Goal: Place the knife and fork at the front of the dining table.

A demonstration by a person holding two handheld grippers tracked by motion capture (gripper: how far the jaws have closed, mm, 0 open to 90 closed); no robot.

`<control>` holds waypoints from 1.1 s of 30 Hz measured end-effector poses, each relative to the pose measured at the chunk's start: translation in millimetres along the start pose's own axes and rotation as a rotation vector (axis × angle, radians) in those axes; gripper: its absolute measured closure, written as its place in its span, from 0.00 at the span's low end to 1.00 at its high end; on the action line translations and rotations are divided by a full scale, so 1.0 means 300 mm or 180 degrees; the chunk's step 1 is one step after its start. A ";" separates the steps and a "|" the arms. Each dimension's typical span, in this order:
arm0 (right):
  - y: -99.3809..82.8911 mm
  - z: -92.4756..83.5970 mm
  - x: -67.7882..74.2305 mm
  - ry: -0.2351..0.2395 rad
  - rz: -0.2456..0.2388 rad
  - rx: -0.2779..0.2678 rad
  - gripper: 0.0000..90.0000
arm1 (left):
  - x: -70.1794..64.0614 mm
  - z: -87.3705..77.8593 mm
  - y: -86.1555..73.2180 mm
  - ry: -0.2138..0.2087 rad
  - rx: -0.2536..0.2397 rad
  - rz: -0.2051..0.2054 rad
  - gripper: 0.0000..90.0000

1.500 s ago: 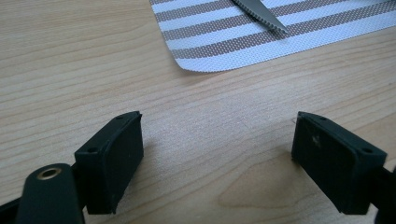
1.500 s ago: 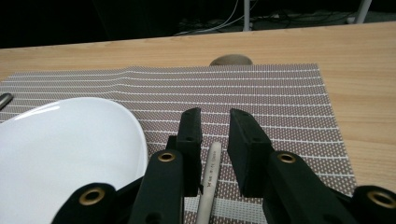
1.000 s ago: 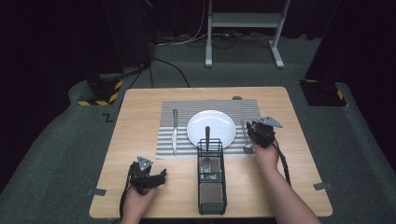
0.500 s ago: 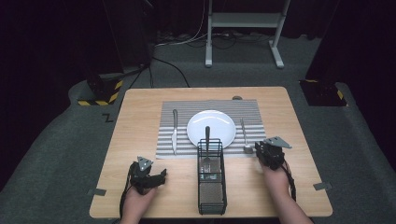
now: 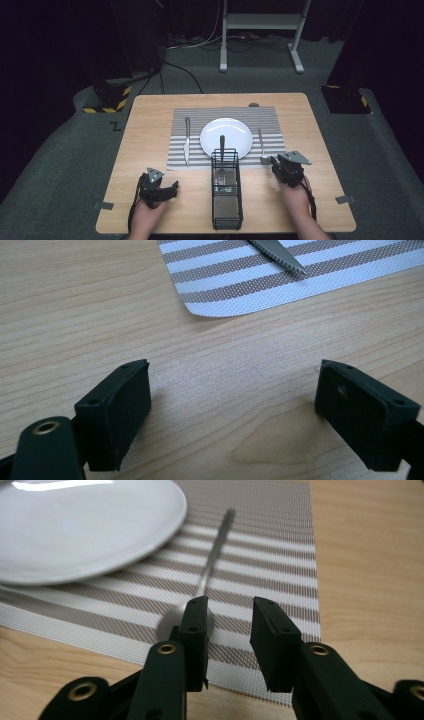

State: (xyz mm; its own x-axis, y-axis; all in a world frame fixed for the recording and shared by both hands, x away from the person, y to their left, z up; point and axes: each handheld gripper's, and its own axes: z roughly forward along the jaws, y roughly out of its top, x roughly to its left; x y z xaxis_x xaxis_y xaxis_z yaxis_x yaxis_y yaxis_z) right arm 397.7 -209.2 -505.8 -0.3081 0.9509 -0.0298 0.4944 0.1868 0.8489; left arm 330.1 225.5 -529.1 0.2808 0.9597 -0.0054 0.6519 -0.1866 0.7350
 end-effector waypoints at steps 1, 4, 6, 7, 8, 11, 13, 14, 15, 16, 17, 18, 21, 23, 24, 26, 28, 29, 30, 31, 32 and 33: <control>0.004 -0.013 0.006 0.0030 0.0010 -0.0057 0.74 | 0.000 0.000 0.000 -0.0003 -0.0002 0.0000 0.16; 0.016 -0.055 0.034 0.0122 -0.0002 -0.0289 0.72 | -0.001 0.000 0.000 -0.0003 -0.0001 -0.0006 0.16; 0.027 -0.088 0.063 0.0202 -0.0025 -0.0448 0.71 | -0.001 0.000 0.000 -0.0002 -0.0002 -0.0007 0.16; 0.032 -0.099 0.073 0.0230 -0.0037 -0.0494 0.70 | -0.001 0.000 0.000 -0.0002 -0.0001 -0.0006 0.16; 0.038 -0.113 0.087 0.0262 -0.0048 -0.0559 0.70 | -0.001 0.000 0.000 -0.0002 -0.0002 -0.0006 0.16; 0.062 -0.155 0.124 0.0369 -0.0047 -0.0766 0.69 | 0.001 0.000 0.000 -0.0005 0.0009 0.0006 0.16; 0.079 -0.179 0.146 0.0459 -0.0010 -0.0879 0.69 | 0.001 0.000 0.000 -0.0005 0.0009 0.0008 0.16; 0.091 -0.193 0.159 0.0503 -0.0005 -0.0946 0.68 | 0.000 0.000 0.000 -0.0002 0.0006 0.0007 0.16; 0.099 -0.201 0.168 0.0534 0.0002 -0.0979 0.68 | 0.000 0.000 0.000 -0.0001 0.0006 0.0007 0.16; 0.110 -0.210 0.179 0.0577 0.0011 -0.1022 0.68 | 0.001 0.000 0.000 -0.0006 0.0010 0.0008 0.16; 0.122 -0.217 0.190 0.0621 0.0007 -0.1064 0.68 | 0.001 0.000 0.000 -0.0005 0.0010 0.0007 0.16; 0.139 -0.225 0.205 0.0660 -0.0018 -0.1110 0.67 | 0.001 0.000 0.000 -0.0005 0.0009 0.0008 0.16; 0.179 -0.238 0.238 0.0724 -0.0061 -0.1206 0.65 | 0.000 0.000 0.000 -0.0002 0.0005 0.0006 0.16; 0.210 -0.242 0.266 0.0769 -0.0091 -0.1251 0.63 | 0.001 0.000 0.000 -0.0004 0.0006 0.0006 0.16; 0.222 -0.241 0.277 0.0781 -0.0117 -0.1275 0.63 | 0.001 0.000 0.000 -0.0007 0.0001 -0.0001 0.16; 0.244 -0.237 0.294 0.0840 -0.0120 -0.1282 0.61 | 0.001 0.000 0.000 -0.0012 0.0007 0.0007 0.16; 0.268 -0.229 0.314 0.0905 -0.0101 -0.1292 0.61 | 0.001 0.000 0.000 -0.0012 0.0005 0.0004 0.16; 0.280 -0.224 0.324 0.0944 -0.0105 -0.1291 0.61 | 0.001 0.000 0.000 -0.0012 0.0007 0.0006 0.16; 0.292 -0.219 0.336 0.0975 -0.0106 -0.1285 0.60 | 0.001 0.000 0.000 -0.0012 0.0006 0.0005 0.16; 0.306 -0.214 0.350 0.1012 -0.0126 -0.1288 0.60 | 0.001 0.000 0.000 -0.0013 0.0001 -0.0001 0.16; 0.313 -0.211 0.359 0.1038 -0.0144 -0.1297 0.60 | 0.001 0.000 0.000 -0.0012 0.0006 0.0005 0.16; 0.324 -0.206 0.374 0.1063 -0.0186 -0.1296 0.60 | 0.001 0.000 0.000 -0.0012 0.0000 -0.0001 0.16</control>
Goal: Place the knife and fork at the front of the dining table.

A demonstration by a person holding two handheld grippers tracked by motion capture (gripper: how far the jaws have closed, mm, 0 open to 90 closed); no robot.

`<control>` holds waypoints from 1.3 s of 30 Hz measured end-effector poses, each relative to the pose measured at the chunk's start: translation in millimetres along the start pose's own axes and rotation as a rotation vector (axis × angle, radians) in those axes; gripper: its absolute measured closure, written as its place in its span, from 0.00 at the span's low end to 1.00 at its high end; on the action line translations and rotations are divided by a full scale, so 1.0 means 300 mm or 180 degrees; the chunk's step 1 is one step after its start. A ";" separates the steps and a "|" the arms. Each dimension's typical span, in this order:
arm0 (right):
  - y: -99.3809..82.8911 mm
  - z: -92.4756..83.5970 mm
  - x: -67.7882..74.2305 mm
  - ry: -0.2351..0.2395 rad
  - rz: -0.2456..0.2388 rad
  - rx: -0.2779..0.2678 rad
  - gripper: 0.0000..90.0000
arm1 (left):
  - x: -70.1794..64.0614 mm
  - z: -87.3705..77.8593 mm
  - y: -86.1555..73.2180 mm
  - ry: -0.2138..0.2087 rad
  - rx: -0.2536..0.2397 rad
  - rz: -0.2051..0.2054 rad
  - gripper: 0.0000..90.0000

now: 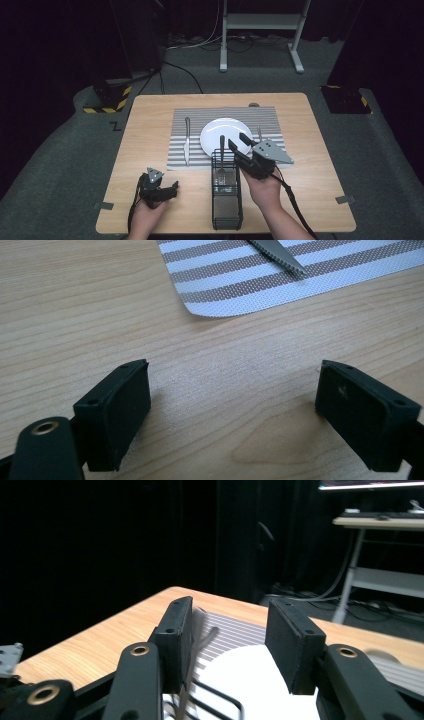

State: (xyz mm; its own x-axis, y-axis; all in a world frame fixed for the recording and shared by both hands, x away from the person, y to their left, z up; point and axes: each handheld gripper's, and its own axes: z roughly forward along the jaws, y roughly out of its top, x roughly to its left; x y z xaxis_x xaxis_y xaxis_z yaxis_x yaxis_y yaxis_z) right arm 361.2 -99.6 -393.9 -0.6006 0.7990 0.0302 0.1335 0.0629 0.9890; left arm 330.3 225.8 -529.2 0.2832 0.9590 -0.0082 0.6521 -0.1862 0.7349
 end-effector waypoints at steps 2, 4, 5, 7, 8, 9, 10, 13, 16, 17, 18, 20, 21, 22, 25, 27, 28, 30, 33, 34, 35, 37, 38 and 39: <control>0.009 0.021 0.014 0.0034 -0.0037 0.0004 0.60 | 0.000 0.000 0.000 0.0000 0.0006 0.0006 0.16; 0.013 0.040 0.021 0.0072 -0.0047 0.0016 0.61 | 0.000 0.000 0.000 -0.0001 -0.0001 0.0000 0.16; 0.013 0.052 0.025 0.0090 -0.0040 0.0043 0.62 | 0.000 0.000 0.000 -0.0002 -0.0001 0.0000 0.16; 0.012 0.068 0.027 0.0109 -0.0068 0.0064 0.62 | 0.001 0.000 0.000 -0.0003 0.0004 0.0008 0.16; 0.011 0.075 0.028 0.0122 -0.0058 0.0082 0.63 | 0.001 0.000 0.000 -0.0005 0.0005 0.0009 0.16; 0.010 0.083 0.027 0.0136 -0.0070 0.0088 0.64 | 0.001 -0.001 0.000 -0.0006 0.0005 0.0009 0.16; 0.008 0.095 0.027 0.0152 -0.0070 0.0120 0.64 | 0.001 -0.001 0.000 -0.0005 0.0005 0.0010 0.16; 0.005 0.110 0.025 0.0154 -0.0075 0.0159 0.67 | 0.002 0.000 0.000 -0.0010 0.0003 0.0016 0.16; 0.000 0.123 0.020 0.0164 -0.0048 0.0210 0.69 | 0.002 -0.001 0.000 -0.0014 0.0007 0.0016 0.16; -0.002 0.127 0.020 0.0156 -0.0061 0.0225 0.70 | 0.002 -0.001 0.000 -0.0015 0.0004 0.0019 0.16; -0.004 0.130 0.019 0.0158 -0.0067 0.0244 0.72 | 0.002 -0.001 0.000 -0.0014 0.0004 0.0021 0.16; -0.007 0.134 0.019 0.0167 -0.0049 0.0264 0.73 | 0.002 -0.001 0.000 -0.0015 0.0003 0.0020 0.16; -0.009 0.136 0.019 0.0172 -0.0055 0.0268 0.74 | 0.002 -0.001 0.000 -0.0014 0.0003 0.0021 0.16; -0.011 0.138 0.020 0.0159 -0.0067 0.0269 0.75 | 0.002 -0.001 0.000 -0.0014 0.0003 0.0020 0.16; -0.016 0.143 0.021 0.0137 -0.0047 0.0310 0.77 | 0.002 -0.001 0.000 -0.0015 0.0005 0.0020 0.16; -0.020 0.139 0.019 0.0141 -0.0015 0.0311 0.77 | 0.002 -0.001 0.000 -0.0014 0.0003 0.0022 0.16; -0.023 0.137 0.018 0.0154 -0.0013 0.0310 0.78 | 0.002 -0.001 0.000 -0.0014 0.0003 0.0021 0.16; -0.028 0.134 0.019 0.0152 -0.0026 0.0323 0.79 | 0.002 -0.001 0.000 -0.0015 0.0006 0.0019 0.16; -0.035 0.130 0.019 0.0162 -0.0007 0.0342 0.82 | 0.002 -0.001 0.000 -0.0015 0.0003 0.0021 0.16; -0.039 0.127 0.017 0.0164 -0.0009 0.0329 0.83 | 0.002 -0.001 0.000 -0.0015 0.0004 0.0020 0.16; -0.041 0.125 0.017 0.0162 -0.0005 0.0325 0.85 | 0.002 -0.001 0.000 -0.0014 0.0003 0.0021 0.16; -0.042 0.120 0.016 0.0168 -0.0001 0.0301 0.89 | 0.002 -0.001 0.000 -0.0014 0.0003 0.0021 0.16; -0.042 0.116 0.016 0.0179 0.0011 0.0286 0.92 | 0.002 -0.001 0.000 -0.0015 0.0004 0.0020 0.16; -0.042 0.112 0.015 0.0200 0.0023 0.0274 0.93 | 0.002 -0.001 0.000 -0.0015 0.0004 0.0021 0.16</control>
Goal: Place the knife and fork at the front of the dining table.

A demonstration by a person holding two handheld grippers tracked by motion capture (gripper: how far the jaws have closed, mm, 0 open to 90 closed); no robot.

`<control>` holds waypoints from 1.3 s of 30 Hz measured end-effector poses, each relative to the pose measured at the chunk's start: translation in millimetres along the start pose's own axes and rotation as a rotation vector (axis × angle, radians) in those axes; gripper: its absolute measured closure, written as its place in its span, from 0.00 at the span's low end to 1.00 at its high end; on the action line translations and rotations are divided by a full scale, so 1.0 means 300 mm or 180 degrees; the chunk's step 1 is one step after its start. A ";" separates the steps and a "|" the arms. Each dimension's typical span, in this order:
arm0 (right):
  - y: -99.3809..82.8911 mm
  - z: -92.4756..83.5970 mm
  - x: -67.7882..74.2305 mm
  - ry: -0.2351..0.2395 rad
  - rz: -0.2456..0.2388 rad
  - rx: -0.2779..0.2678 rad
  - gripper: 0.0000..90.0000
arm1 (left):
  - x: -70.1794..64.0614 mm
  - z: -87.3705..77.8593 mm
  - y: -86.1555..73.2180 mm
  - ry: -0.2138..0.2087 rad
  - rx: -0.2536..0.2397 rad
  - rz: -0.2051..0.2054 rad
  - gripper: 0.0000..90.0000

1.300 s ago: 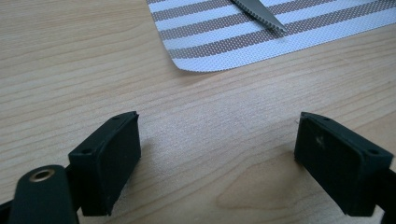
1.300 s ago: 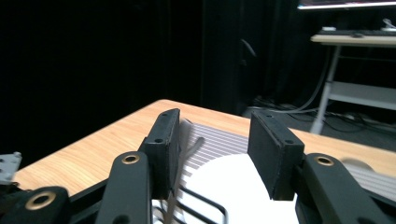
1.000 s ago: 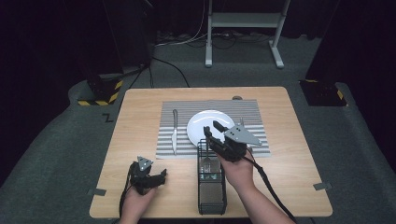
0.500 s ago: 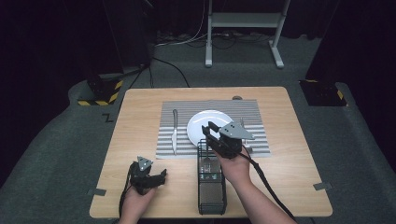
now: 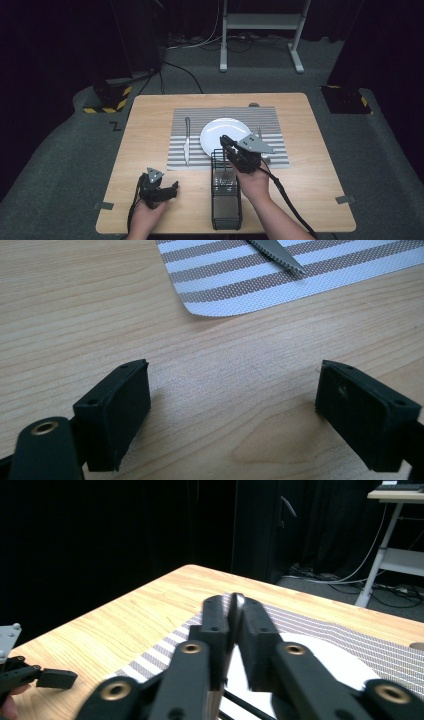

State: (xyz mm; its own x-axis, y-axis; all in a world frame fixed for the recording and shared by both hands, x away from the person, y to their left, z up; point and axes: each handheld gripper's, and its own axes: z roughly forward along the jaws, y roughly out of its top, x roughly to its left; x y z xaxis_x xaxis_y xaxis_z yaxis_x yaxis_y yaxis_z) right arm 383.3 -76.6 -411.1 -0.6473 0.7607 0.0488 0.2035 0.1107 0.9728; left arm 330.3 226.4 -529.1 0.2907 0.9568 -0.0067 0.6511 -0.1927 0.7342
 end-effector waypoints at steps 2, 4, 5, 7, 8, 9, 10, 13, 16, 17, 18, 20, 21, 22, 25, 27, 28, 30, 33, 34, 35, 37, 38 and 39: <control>-0.002 -0.009 0.002 0.0037 0.0018 -0.0043 0.95 | 0.000 0.000 0.000 0.0000 0.0000 0.0002 0.16; -0.002 -0.017 0.003 0.0086 0.0045 -0.0079 0.96 | 0.000 0.000 0.000 -0.0001 0.0000 -0.0002 0.16; -0.001 -0.022 0.006 0.0098 0.0046 -0.0106 0.96 | 0.000 0.000 0.000 0.0001 0.0000 0.0001 0.16; 0.004 -0.035 0.014 0.0088 -0.0021 -0.0166 0.97 | 0.000 0.000 0.000 0.0000 0.0000 0.0000 0.16; 0.008 -0.043 0.017 0.0102 -0.0030 -0.0207 0.97 | 0.000 0.000 0.000 0.0000 0.0000 0.0000 0.16; 0.012 -0.048 0.019 0.0113 -0.0015 -0.0228 0.97 | 0.000 0.000 0.000 0.0001 0.0001 -0.0001 0.16; 0.017 -0.055 0.021 0.0121 -0.0014 -0.0261 0.97 | 0.000 0.000 0.000 0.0001 0.0001 0.0002 0.16; 0.037 -0.080 0.026 0.0126 -0.0032 -0.0380 0.97 | 0.000 0.000 0.000 0.0001 0.0002 -0.0003 0.16; 0.071 -0.113 0.034 0.0115 -0.0061 -0.0520 0.97 | 0.000 0.000 0.000 0.0001 0.0000 0.0000 0.16; 0.080 -0.121 0.037 0.0111 -0.0060 -0.0556 0.97 | 0.000 0.000 0.000 0.0001 -0.0001 -0.0002 0.16; 0.095 -0.135 0.041 0.0105 -0.0077 -0.0617 0.97 | 0.000 0.000 0.000 0.0001 -0.0001 -0.0001 0.16; 0.116 -0.157 0.046 0.0096 -0.0085 -0.0692 0.97 | 0.000 0.000 0.000 0.0000 -0.0001 -0.0001 0.16; 0.128 -0.170 0.048 0.0094 -0.0093 -0.0741 0.97 | 0.000 0.000 0.000 0.0000 0.0002 -0.0004 0.16; 0.141 -0.182 0.049 0.0087 -0.0101 -0.0782 0.97 | 0.000 0.000 0.000 -0.0002 0.0000 0.0000 0.16; 0.180 -0.220 0.053 0.0062 -0.0132 -0.0897 0.97 | 0.000 0.000 0.000 -0.0002 0.0003 0.0003 0.16; 0.206 -0.244 0.053 0.0061 -0.0145 -0.0968 0.97 | 0.000 0.000 0.000 -0.0001 0.0002 0.0003 0.16; 0.218 -0.256 0.053 0.0055 -0.0160 -0.1009 0.97 | 0.000 0.000 0.000 -0.0002 0.0002 0.0002 0.16; 0.239 -0.279 0.054 0.0034 -0.0192 -0.1075 0.97 | 0.000 0.001 0.001 -0.0001 0.0002 0.0005 0.16; 0.264 -0.314 0.048 -0.0014 -0.0230 -0.1182 0.97 | 0.000 0.001 0.001 -0.0004 0.0001 0.0007 0.15; 0.267 -0.321 0.044 -0.0031 -0.0240 -0.1193 0.97 | 0.000 0.001 0.001 -0.0006 0.0004 0.0010 0.15; 0.272 -0.331 0.039 -0.0057 -0.0229 -0.1210 0.97 | 0.000 0.001 0.001 -0.0011 0.0006 0.0010 0.15; 0.275 -0.350 0.026 -0.0097 -0.0234 -0.1239 0.97 | 0.000 0.002 0.001 -0.0016 0.0005 0.0008 0.15; 0.273 -0.361 0.016 -0.0138 -0.0247 -0.1255 0.97 | 0.000 0.002 0.002 -0.0018 0.0005 0.0008 0.15; 0.270 -0.370 0.008 -0.0179 -0.0252 -0.1262 0.97 | 0.000 0.002 0.002 -0.0020 0.0006 0.0008 0.15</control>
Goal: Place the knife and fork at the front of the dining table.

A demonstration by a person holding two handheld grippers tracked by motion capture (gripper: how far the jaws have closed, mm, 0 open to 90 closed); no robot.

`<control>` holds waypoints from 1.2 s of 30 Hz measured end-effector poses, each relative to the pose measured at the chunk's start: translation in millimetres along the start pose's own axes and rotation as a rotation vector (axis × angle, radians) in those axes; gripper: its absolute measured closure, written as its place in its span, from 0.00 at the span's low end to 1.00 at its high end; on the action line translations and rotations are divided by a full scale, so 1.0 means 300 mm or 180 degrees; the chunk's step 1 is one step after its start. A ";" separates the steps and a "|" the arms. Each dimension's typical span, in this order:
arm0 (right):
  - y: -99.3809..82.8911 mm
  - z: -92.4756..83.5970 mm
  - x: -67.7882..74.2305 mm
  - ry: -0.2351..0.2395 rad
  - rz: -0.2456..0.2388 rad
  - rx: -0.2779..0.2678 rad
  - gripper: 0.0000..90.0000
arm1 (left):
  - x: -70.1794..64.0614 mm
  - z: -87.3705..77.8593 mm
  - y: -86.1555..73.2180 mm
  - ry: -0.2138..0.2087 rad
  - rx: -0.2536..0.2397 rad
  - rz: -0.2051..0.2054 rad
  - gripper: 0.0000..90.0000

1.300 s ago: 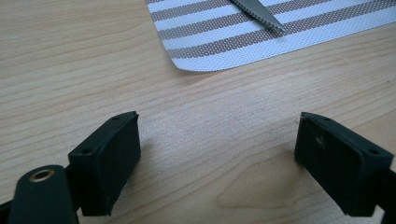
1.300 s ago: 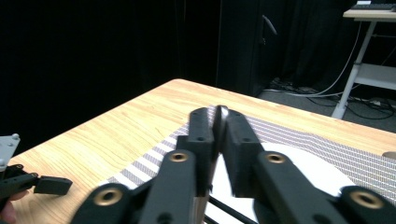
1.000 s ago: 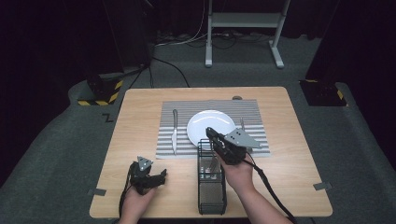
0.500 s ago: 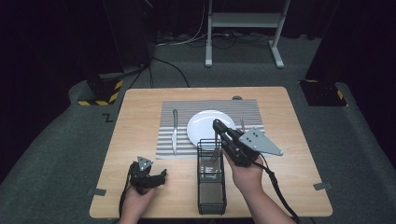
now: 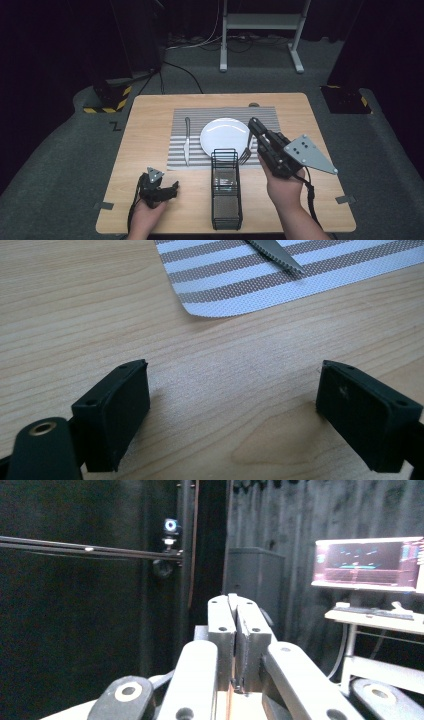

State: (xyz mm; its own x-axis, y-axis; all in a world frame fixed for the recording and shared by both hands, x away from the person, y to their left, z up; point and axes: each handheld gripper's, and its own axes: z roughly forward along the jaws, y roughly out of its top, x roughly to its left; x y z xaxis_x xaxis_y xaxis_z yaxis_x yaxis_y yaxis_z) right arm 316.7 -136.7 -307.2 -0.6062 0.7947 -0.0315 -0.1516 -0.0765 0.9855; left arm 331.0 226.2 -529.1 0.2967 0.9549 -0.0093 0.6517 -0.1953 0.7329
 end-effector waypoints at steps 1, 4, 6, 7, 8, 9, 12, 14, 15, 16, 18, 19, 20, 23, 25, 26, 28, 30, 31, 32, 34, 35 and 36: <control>-0.002 -0.006 -0.008 -0.0022 -0.0010 -0.0007 0.97 | 0.001 0.000 0.000 0.0001 0.0005 0.0012 0.15; -0.013 -0.033 -0.043 -0.0131 0.0025 -0.0009 0.97 | 0.000 0.001 0.000 0.0004 -0.0003 0.0005 0.15; -0.024 -0.052 -0.070 -0.0218 0.0050 -0.0005 0.97 | 0.000 0.001 0.000 0.0004 -0.0004 0.0004 0.15; -0.030 -0.060 -0.083 -0.0262 0.0048 0.0008 0.97 | 0.000 0.001 0.000 0.0005 -0.0005 0.0004 0.15; -0.038 -0.067 -0.095 -0.0309 0.0035 0.0027 0.97 | 0.000 0.001 0.000 0.0004 -0.0003 0.0006 0.15; -0.046 -0.074 -0.109 -0.0351 0.0019 0.0055 0.97 | 0.000 0.000 0.000 0.0007 -0.0002 0.0007 0.15; -0.079 -0.091 -0.158 -0.0484 -0.0016 0.0150 0.97 | -0.001 0.001 0.000 0.0005 -0.0004 0.0005 0.15; -0.104 -0.099 -0.191 -0.0580 -0.0069 0.0216 0.97 | -0.001 0.000 -0.001 0.0011 -0.0005 0.0002 0.15; -0.122 -0.104 -0.210 -0.0628 -0.0081 0.0255 0.97 | -0.001 -0.001 -0.001 0.0009 -0.0003 0.0006 0.16; -0.135 -0.107 -0.226 -0.0667 -0.0076 0.0291 0.97 | -0.001 -0.001 -0.001 0.0013 -0.0008 0.0004 0.16; -0.164 -0.110 -0.257 -0.0734 -0.0080 0.0359 0.97 | -0.002 -0.001 -0.001 0.0011 -0.0009 0.0002 0.16; -0.175 -0.111 -0.268 -0.0755 -0.0077 0.0387 0.97 | -0.002 -0.001 -0.002 0.0012 -0.0010 0.0001 0.16; -0.189 -0.111 -0.281 -0.0786 -0.0085 0.0412 0.97 | -0.002 -0.001 -0.002 0.0012 -0.0008 0.0000 0.16; -0.234 -0.107 -0.318 -0.0853 -0.0108 0.0507 0.97 | -0.002 -0.001 -0.002 0.0013 -0.0010 -0.0001 0.16; -0.264 -0.098 -0.340 -0.0874 -0.0123 0.0583 0.97 | -0.002 -0.001 -0.002 0.0013 -0.0009 0.0000 0.16; -0.275 -0.095 -0.349 -0.0875 -0.0121 0.0609 0.97 | -0.002 -0.001 -0.002 0.0013 -0.0009 0.0000 0.16; -0.306 -0.082 -0.372 -0.0896 -0.0102 0.0672 0.97 | -0.002 -0.001 -0.002 0.0013 -0.0008 0.0001 0.16; -0.328 -0.071 -0.389 -0.0903 -0.0088 0.0716 0.97 | -0.002 -0.002 -0.002 0.0015 -0.0008 0.0002 0.16; -0.340 -0.064 -0.397 -0.0912 -0.0088 0.0737 0.97 | -0.003 -0.002 -0.002 0.0018 -0.0007 0.0001 0.16; -0.351 -0.058 -0.404 -0.0917 -0.0077 0.0752 0.97 | -0.005 -0.003 -0.003 0.0028 -0.0011 0.0001 0.16; -0.372 -0.043 -0.420 -0.0916 -0.0047 0.0788 0.97 | -0.006 -0.004 -0.004 0.0032 -0.0010 0.0004 0.17; -0.381 -0.035 -0.427 -0.0916 -0.0025 0.0805 0.97 | -0.005 -0.004 -0.004 0.0031 -0.0011 0.0001 0.17; -0.389 -0.027 -0.433 -0.0921 -0.0015 0.0820 0.97 | -0.005 -0.004 -0.004 0.0030 -0.0011 -0.0001 0.17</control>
State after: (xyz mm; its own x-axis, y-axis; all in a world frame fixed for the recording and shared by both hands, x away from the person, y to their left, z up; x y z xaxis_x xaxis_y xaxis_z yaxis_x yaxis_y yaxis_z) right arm 406.9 -236.0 -419.4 -0.3550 0.9346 -0.0240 0.0696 0.0520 0.9962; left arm 329.1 225.2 -529.1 0.2900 0.9570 -0.0031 0.6493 -0.1943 0.7353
